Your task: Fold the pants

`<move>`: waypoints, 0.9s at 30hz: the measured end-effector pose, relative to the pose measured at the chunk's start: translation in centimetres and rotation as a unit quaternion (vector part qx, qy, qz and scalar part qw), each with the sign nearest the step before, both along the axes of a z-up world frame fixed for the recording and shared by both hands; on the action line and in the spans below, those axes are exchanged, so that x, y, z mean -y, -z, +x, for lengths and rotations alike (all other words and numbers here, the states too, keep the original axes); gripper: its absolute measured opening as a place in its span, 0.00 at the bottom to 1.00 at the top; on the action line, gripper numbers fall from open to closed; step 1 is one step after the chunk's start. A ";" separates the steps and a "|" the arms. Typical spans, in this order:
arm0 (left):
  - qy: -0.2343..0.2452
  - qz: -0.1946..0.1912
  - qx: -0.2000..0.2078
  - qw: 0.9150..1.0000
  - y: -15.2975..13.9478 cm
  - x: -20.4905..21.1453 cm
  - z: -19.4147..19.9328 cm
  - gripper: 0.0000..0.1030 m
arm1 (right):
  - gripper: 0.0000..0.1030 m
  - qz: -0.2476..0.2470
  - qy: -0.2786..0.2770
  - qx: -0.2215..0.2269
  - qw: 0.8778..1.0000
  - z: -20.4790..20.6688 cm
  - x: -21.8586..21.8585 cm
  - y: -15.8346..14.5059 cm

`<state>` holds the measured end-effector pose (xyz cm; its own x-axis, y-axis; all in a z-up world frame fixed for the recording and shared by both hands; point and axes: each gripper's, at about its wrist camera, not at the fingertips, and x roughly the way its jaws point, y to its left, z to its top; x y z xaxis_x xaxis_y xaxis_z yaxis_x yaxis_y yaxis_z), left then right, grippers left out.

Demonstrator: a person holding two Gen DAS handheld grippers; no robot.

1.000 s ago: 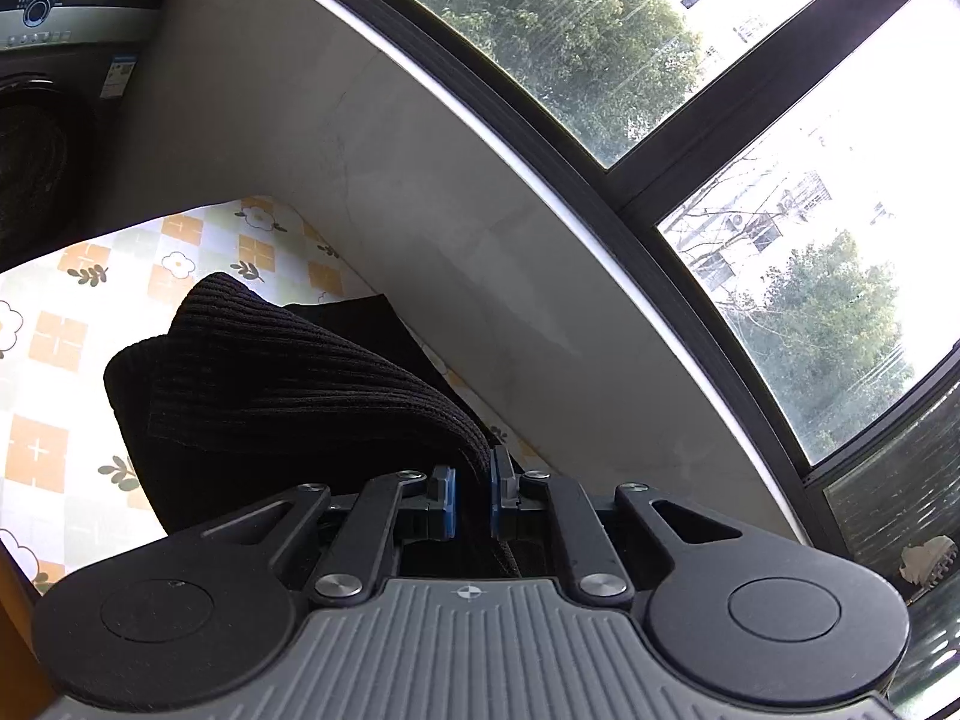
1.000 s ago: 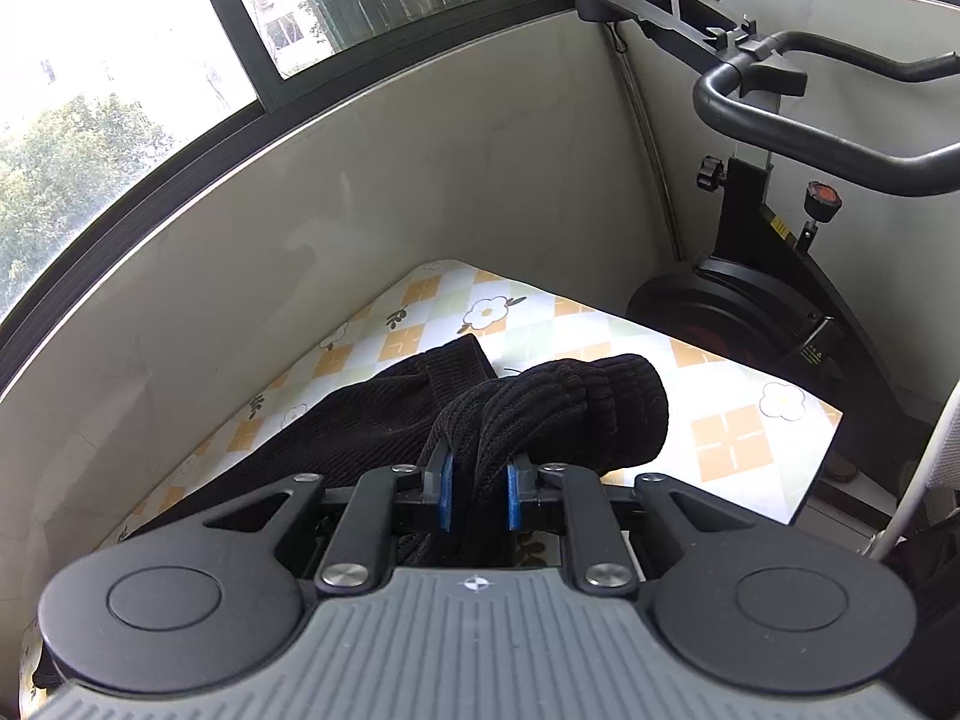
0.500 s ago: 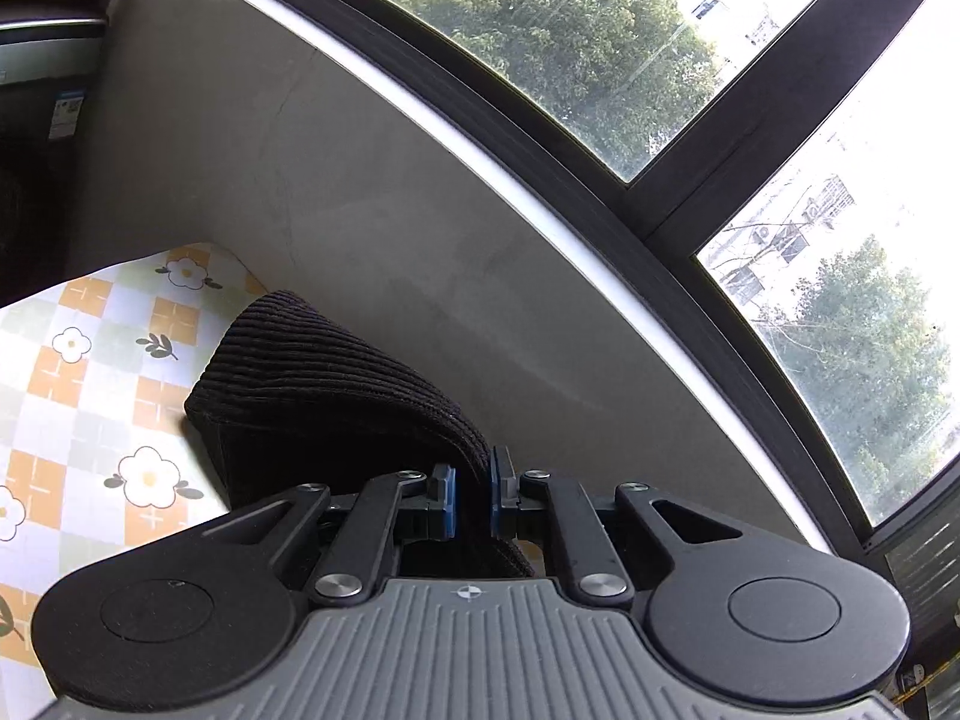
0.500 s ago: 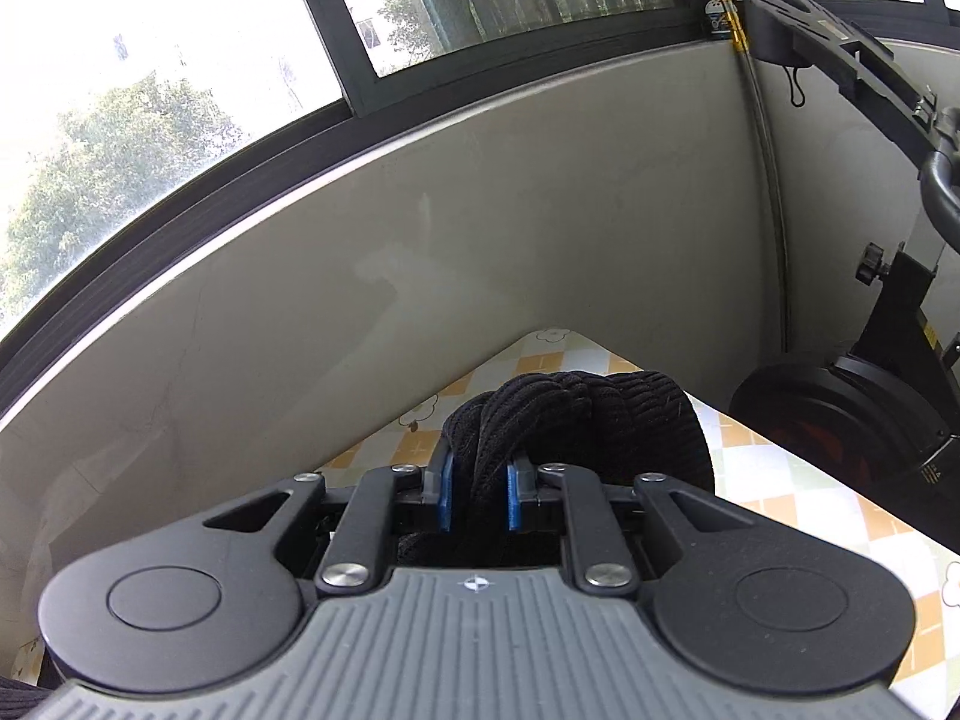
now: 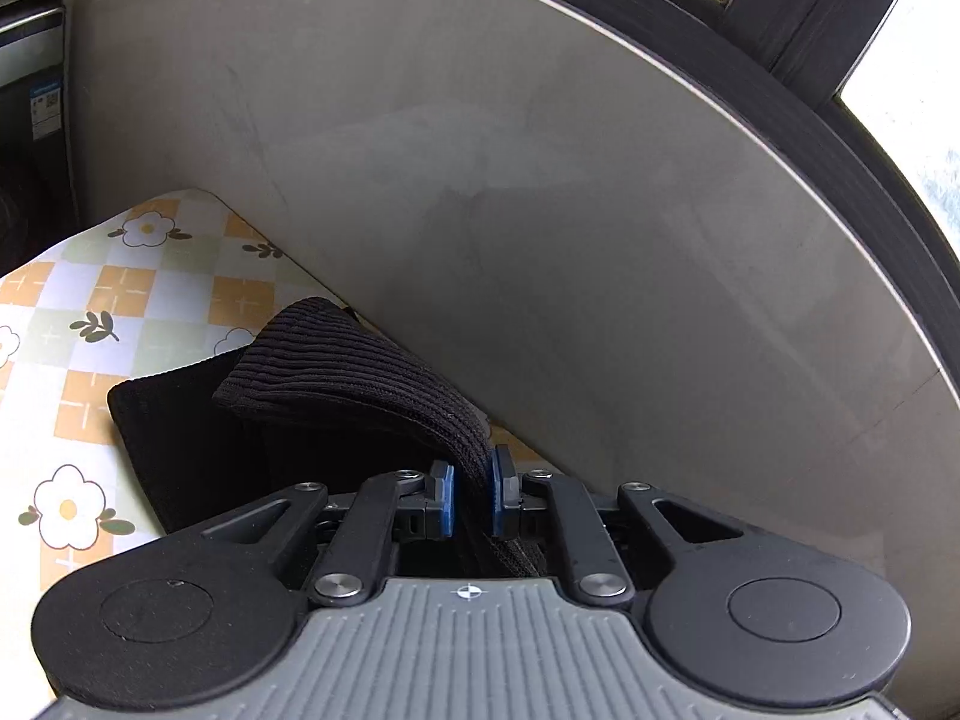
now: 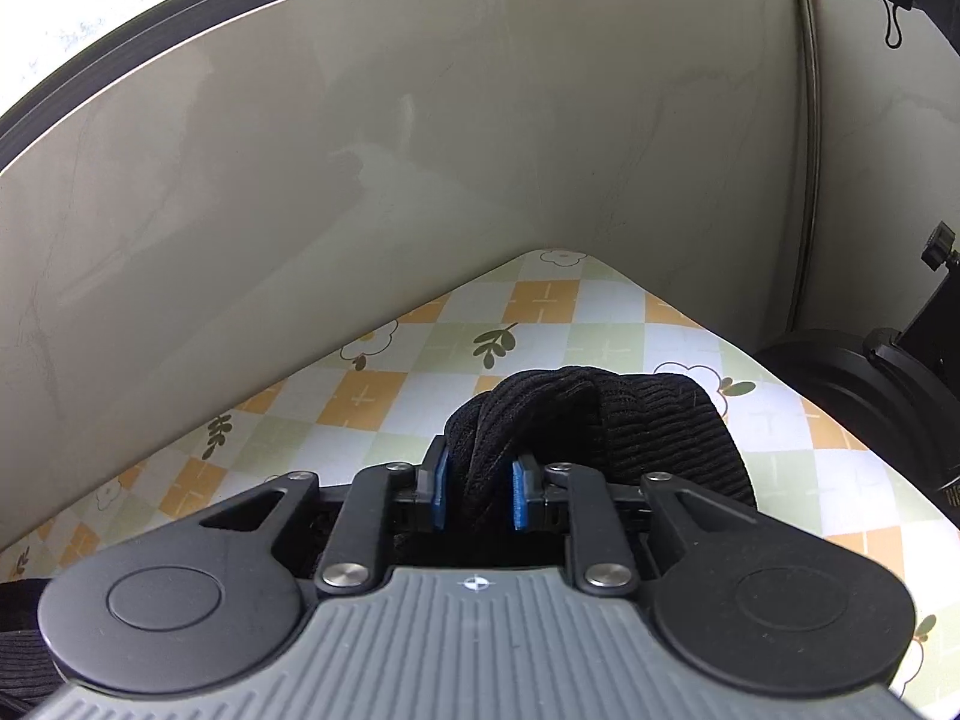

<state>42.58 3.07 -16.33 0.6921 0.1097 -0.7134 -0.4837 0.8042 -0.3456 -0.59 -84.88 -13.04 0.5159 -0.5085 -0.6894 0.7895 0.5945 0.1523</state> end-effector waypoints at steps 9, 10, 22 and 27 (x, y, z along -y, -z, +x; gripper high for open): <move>0.055 -0.032 0.016 0.998 -0.1 -1.3 -1.0 0.65 | 0.75 -0.010 -0.026 0.021 0.999 -2.7 -3.0 -3.1; 0.057 -0.041 0.016 0.997 -0.1 -1.8 -1.9 0.65 | 0.75 -0.008 -0.026 0.024 0.999 -3.3 -3.6 -3.3; -0.046 -0.095 -0.051 0.993 4.9 -8.0 -7.5 0.54 | 0.77 0.062 0.046 -0.002 0.997 -8.9 -13.0 0.1; -0.079 -0.106 -0.071 0.989 6.9 -9.9 -7.0 0.50 | 0.77 0.091 0.066 -0.001 0.994 -10.2 -14.2 1.5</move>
